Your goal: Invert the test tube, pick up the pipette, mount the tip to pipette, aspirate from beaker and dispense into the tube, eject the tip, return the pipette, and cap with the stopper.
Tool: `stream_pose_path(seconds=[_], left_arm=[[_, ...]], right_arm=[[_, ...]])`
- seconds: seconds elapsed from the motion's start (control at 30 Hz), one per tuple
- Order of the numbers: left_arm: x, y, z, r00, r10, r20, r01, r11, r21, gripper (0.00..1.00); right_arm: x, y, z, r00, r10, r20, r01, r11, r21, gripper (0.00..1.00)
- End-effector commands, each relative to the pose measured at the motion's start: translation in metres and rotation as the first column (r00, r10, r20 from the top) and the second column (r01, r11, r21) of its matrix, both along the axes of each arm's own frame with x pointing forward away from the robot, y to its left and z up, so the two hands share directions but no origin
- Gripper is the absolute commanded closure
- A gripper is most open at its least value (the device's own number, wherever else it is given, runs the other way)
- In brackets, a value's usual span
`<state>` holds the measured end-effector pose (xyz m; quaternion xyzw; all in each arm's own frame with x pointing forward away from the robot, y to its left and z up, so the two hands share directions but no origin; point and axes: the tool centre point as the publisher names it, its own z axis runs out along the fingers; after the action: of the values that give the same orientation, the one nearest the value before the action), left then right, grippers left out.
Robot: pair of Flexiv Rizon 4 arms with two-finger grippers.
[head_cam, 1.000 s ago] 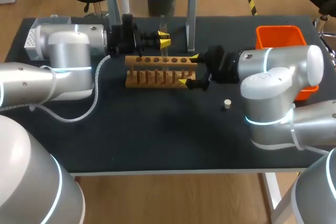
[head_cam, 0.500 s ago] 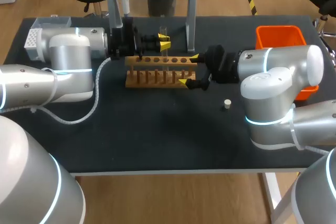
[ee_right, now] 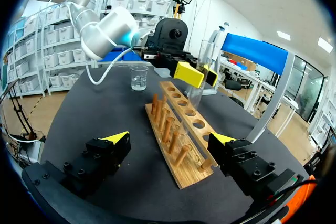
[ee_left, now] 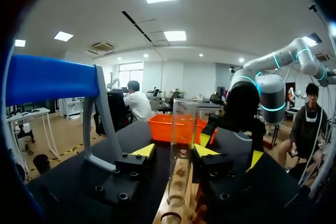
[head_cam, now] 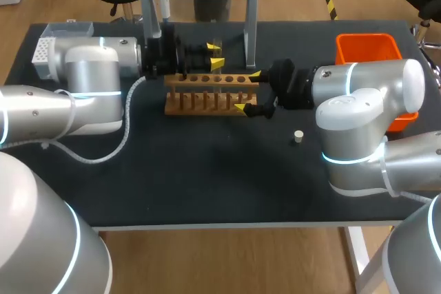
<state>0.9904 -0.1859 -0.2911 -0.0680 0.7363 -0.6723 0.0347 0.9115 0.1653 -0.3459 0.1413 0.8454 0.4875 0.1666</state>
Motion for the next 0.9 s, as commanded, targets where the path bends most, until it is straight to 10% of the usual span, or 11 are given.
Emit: stream_pose_path(seconds=[0.03, 0.43, 0.9], left_arm=[[-0.005, 0.002, 0.020, 1.000, 0.008, 0.003, -0.008, 0.999, 0.037, 0.00], [-0.044, 0.040, 0.073, 0.993, 0.116, 0.027, -0.119, 0.983, 0.142, 0.00], [-0.141, 0.125, 0.087, 0.915, 0.402, 0.026, -0.399, 0.896, 0.193, 0.00]], right_arm=[[0.001, 0.000, 0.001, 1.000, 0.003, -0.002, -0.003, 1.000, -0.001, 0.00], [0.001, 0.000, 0.001, 1.000, 0.003, -0.002, -0.003, 1.000, -0.001, 0.00], [0.001, 0.000, 0.001, 1.000, 0.003, -0.002, -0.003, 1.000, -0.001, 0.00]])
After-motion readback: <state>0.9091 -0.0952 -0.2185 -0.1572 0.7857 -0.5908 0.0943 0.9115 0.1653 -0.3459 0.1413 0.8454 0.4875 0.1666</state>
